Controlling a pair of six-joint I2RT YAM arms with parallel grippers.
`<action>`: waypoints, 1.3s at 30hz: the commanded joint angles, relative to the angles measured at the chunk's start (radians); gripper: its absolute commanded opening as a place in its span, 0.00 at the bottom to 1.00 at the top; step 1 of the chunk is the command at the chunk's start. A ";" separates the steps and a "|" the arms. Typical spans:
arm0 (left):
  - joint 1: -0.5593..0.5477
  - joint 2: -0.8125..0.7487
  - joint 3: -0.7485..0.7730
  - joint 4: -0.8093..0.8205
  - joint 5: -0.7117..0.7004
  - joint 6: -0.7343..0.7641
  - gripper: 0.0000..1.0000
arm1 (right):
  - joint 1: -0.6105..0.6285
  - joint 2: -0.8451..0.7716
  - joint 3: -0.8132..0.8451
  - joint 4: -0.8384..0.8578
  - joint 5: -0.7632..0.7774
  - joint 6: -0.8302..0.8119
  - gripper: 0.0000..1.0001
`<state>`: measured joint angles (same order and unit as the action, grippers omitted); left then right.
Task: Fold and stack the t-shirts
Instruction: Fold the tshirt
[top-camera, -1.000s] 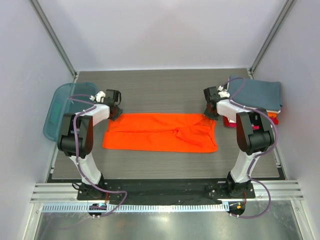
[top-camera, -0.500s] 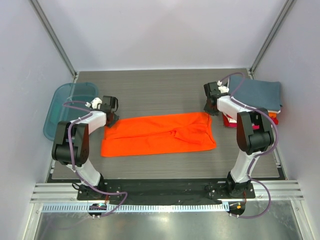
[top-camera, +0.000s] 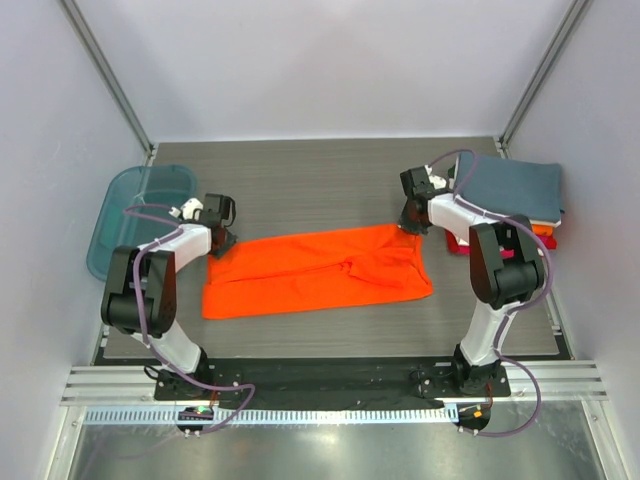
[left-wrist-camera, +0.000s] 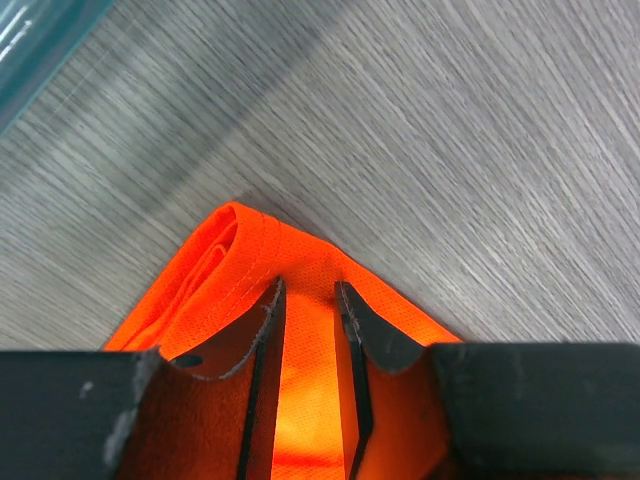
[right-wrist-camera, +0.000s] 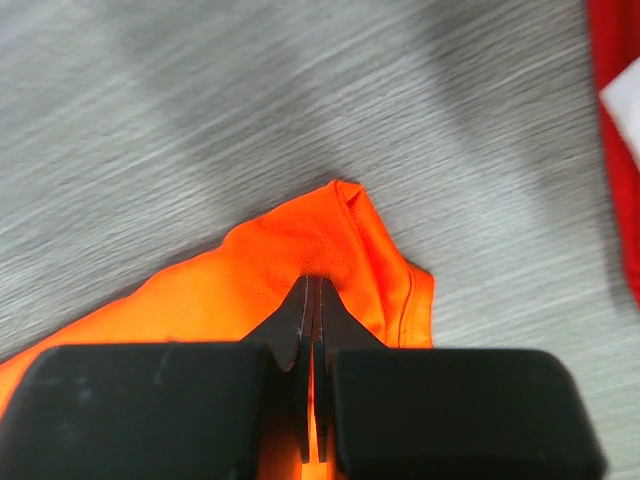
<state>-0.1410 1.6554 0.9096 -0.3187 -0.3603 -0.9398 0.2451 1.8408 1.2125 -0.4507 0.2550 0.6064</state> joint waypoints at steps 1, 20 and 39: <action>0.006 -0.045 -0.008 -0.026 -0.026 0.002 0.27 | -0.003 0.046 0.012 0.015 -0.017 0.030 0.01; -0.210 -0.308 -0.306 -0.036 0.010 -0.175 0.24 | -0.053 0.504 0.632 -0.123 -0.054 -0.028 0.01; -1.071 -0.336 -0.324 -0.193 -0.196 -0.746 0.23 | 0.065 0.880 1.206 -0.189 -0.243 0.004 0.01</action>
<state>-1.1397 1.2747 0.5373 -0.3820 -0.4835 -1.5620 0.2485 2.6518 2.4020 -0.5556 0.0479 0.5980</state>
